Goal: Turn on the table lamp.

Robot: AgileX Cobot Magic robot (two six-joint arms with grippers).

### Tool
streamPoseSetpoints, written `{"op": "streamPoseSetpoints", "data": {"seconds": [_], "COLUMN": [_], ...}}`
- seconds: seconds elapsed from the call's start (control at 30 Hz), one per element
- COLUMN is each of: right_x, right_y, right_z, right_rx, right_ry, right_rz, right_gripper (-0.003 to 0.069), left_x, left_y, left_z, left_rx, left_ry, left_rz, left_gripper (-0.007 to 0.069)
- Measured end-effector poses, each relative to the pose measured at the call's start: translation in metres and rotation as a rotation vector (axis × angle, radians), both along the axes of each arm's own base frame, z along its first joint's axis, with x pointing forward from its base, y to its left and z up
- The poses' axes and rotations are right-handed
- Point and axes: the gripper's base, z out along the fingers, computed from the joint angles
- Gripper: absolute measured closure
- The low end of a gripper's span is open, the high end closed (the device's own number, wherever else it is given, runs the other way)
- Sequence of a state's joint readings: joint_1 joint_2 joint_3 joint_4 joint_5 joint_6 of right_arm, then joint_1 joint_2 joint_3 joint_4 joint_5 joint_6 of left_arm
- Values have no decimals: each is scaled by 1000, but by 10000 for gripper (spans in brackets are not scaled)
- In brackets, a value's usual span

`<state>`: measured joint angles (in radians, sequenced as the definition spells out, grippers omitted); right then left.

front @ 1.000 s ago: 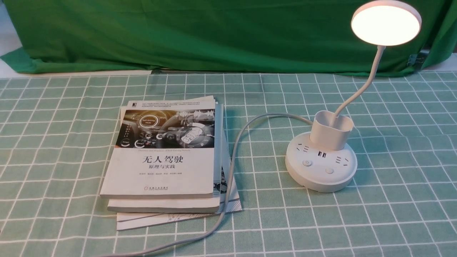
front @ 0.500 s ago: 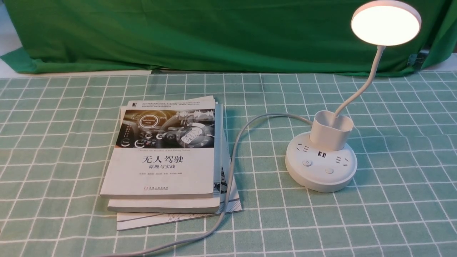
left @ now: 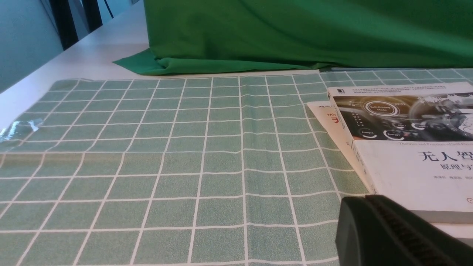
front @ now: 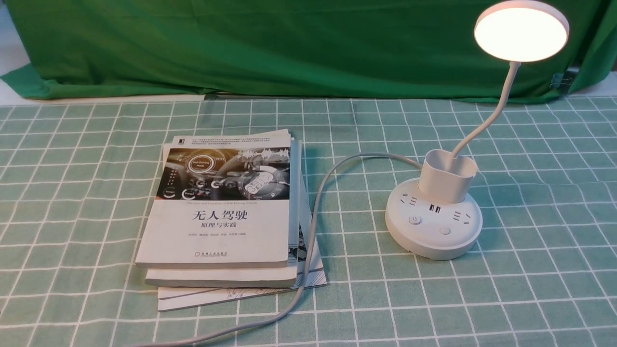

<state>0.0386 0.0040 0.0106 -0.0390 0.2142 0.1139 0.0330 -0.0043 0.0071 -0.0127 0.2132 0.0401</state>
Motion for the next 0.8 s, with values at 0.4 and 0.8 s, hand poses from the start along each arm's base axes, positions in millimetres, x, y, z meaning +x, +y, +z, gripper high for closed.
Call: {"op": "streamPoseSetpoints", "data": {"seconds": [0.4, 0.8], "right_x": [0, 0], "right_y": [0, 0], "right_z": [0, 0], "right_rx": [0, 0], "right_ry": [0, 0], "right_rz": [0, 0], "right_gripper": [429, 422], "left_x": [0, 0], "left_y": [0, 0], "left_z": [0, 0], "left_rx": [0, 0], "left_ry": [0, 0], "left_rz": [0, 0], "left_gripper": [603, 603]}}
